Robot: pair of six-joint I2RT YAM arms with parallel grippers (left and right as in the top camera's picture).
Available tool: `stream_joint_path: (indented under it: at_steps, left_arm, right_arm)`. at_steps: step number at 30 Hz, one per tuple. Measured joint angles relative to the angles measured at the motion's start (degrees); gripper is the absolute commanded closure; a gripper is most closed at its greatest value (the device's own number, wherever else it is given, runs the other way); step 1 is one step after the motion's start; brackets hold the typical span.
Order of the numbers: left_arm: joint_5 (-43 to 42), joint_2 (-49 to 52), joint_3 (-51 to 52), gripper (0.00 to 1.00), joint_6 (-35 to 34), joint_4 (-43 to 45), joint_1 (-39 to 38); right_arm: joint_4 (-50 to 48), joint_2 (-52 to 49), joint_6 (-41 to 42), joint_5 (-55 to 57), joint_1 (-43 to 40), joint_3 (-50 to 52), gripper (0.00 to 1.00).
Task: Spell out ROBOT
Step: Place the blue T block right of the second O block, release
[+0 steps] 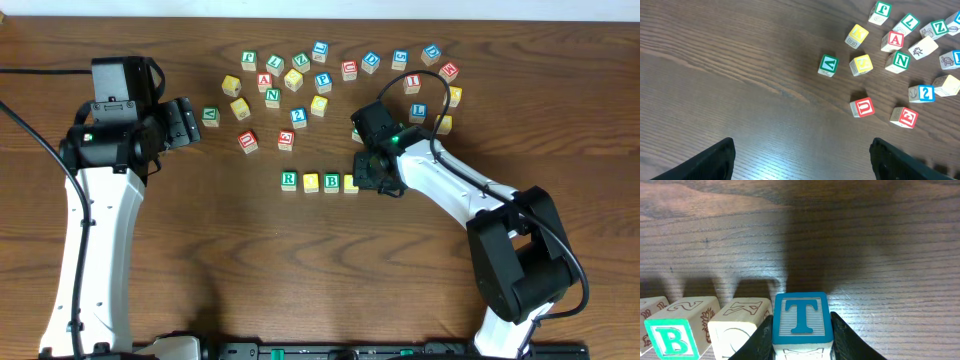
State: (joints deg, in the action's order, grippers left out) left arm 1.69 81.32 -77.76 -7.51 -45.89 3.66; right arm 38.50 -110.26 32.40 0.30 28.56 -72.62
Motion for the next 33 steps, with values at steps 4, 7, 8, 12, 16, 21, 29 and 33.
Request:
stream_joint_path:
  at_steps: [4, 7, 8, 12, 16, 21, 29, 33]
  left_arm:
    - [0.0, 0.0, 0.0, 0.15, 0.0, 0.0, 0.0]
    - [0.0, 0.0, 0.0, 0.15, 0.0, 0.0, 0.0]
    - [0.0, 0.0, 0.0, 0.15, 0.0, 0.0, 0.0]
    - [0.0, 0.0, 0.0, 0.15, 0.0, 0.0, 0.0]
    - [0.0, 0.0, 0.0, 0.15, 0.0, 0.0, 0.0]
    - [0.0, 0.0, 0.0, 0.15, 0.0, 0.0, 0.0]
    - [0.0, 0.0, 0.0, 0.15, 0.0, 0.0, 0.0]
    - [0.0, 0.0, 0.0, 0.15, 0.0, 0.0, 0.0]
  right_arm:
    - [0.09, 0.0, -0.22, -0.76, -0.15, 0.0, 0.73]
    - [0.31, 0.0, -0.39, -0.85, -0.15, 0.0, 0.73]
    - [0.61, 0.0, -0.39, -0.96, -0.15, 0.0, 0.73]
    - [1.55, 0.0, -0.52, -1.2, -0.15, 0.0, 0.72]
    - [2.99, 0.0, -1.33, -1.22, -0.15, 0.0, 0.63]
    - [3.23, 0.0, -2.36, -1.51, -0.15, 0.0, 0.61]
    - [4.26, 0.0, -2.89, -1.9, -0.15, -0.33, 0.82]
    - [1.38, 0.0, -2.89, -1.9, -0.15, -0.5, 0.81]
